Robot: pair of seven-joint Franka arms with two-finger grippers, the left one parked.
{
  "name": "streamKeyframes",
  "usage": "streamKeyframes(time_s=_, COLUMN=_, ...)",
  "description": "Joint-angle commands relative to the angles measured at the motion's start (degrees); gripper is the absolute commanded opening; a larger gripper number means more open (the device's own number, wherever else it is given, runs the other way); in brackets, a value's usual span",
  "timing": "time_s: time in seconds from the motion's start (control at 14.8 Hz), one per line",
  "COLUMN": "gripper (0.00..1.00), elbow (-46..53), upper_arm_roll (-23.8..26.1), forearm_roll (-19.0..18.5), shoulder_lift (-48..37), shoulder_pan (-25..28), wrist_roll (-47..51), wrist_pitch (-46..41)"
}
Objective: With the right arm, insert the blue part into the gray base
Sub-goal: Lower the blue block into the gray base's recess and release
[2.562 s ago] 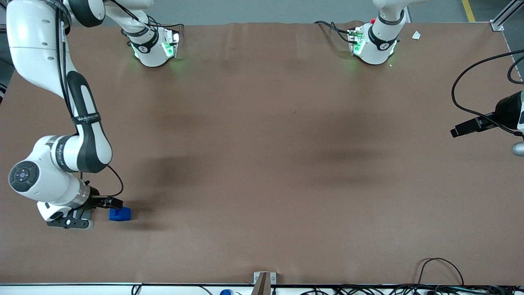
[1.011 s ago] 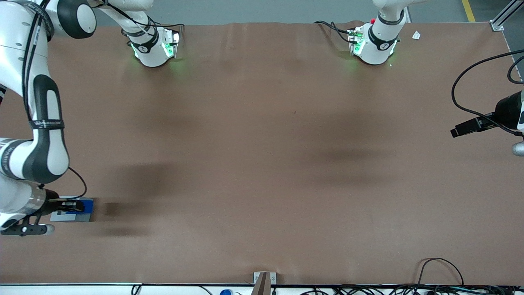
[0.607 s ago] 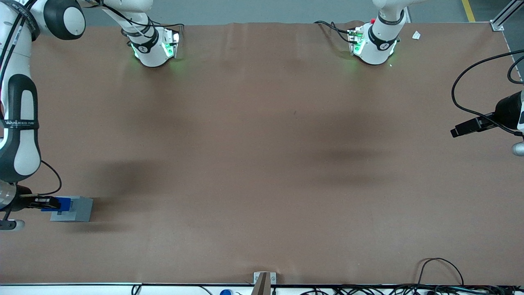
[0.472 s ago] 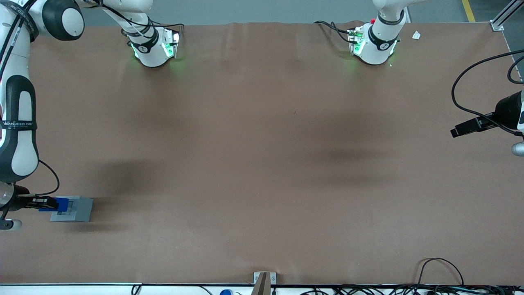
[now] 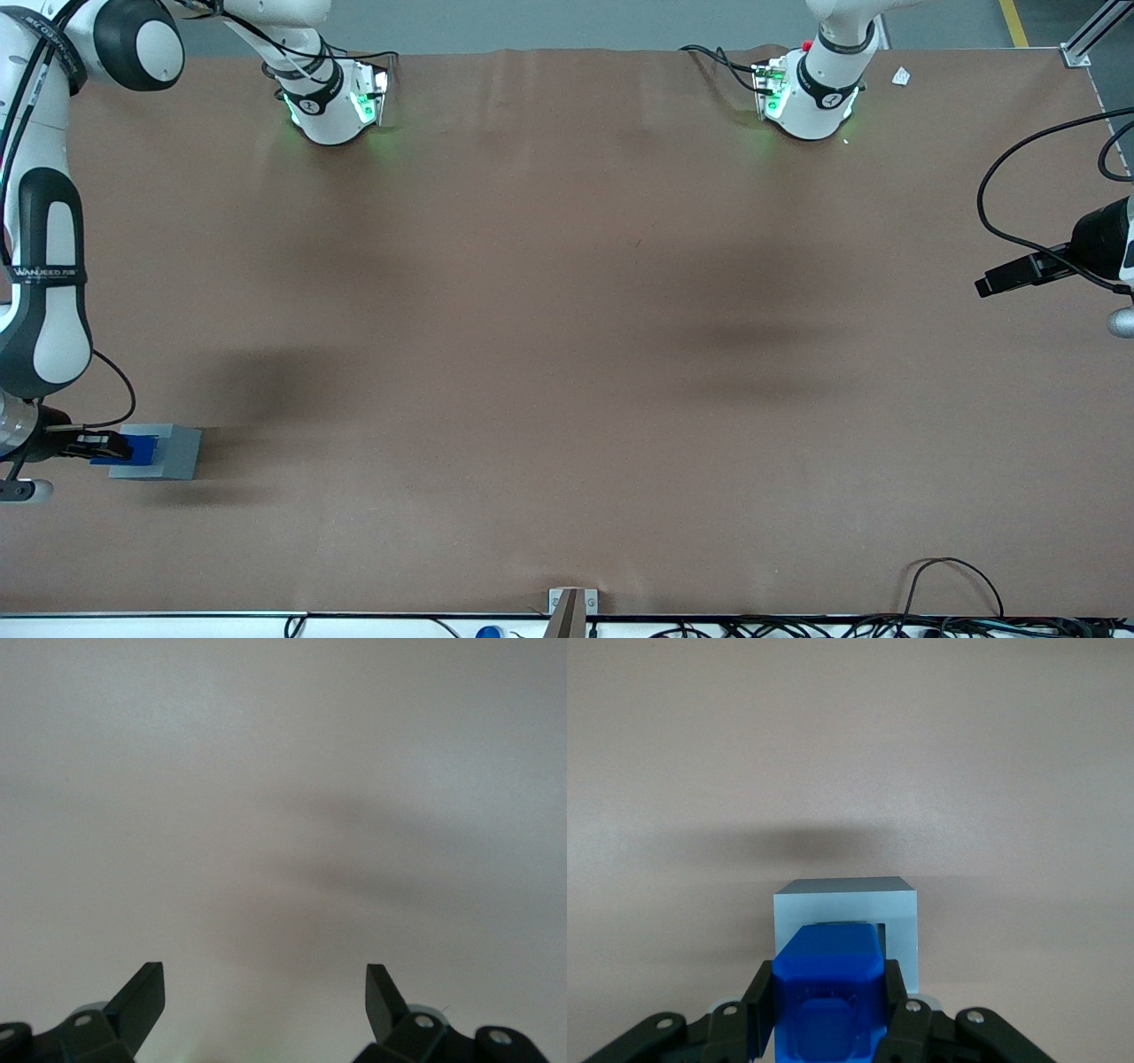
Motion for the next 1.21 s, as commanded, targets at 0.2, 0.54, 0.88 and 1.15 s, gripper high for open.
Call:
streamKeyframes(time_s=0.2, gripper=0.00, elbow=-0.66, upper_arm_roll=0.48, forearm_roll=0.89, shoulder_lift=0.74, shoulder_pan=-0.75, wrist_roll=-0.53, wrist_pitch=0.94)
streamKeyframes(time_s=0.54, gripper=0.00, elbow=-0.84, upper_arm_roll=0.48, forearm_roll=1.06, shoulder_lift=0.74, shoulder_pan=-1.37, wrist_roll=-0.62, wrist_pitch=0.94)
streamKeyframes(time_s=0.88, gripper=0.04, elbow=-1.19, upper_arm_roll=0.47, forearm_roll=1.76, shoulder_lift=0.83, shoulder_pan=-1.28, wrist_roll=-0.45, wrist_pitch=1.29)
streamKeyframes(time_s=1.15, gripper=1.00, elbow=-1.19, upper_arm_roll=0.39, forearm_roll=1.86, shoulder_lift=0.83, shoulder_pan=-0.75, wrist_roll=0.17, wrist_pitch=1.73)
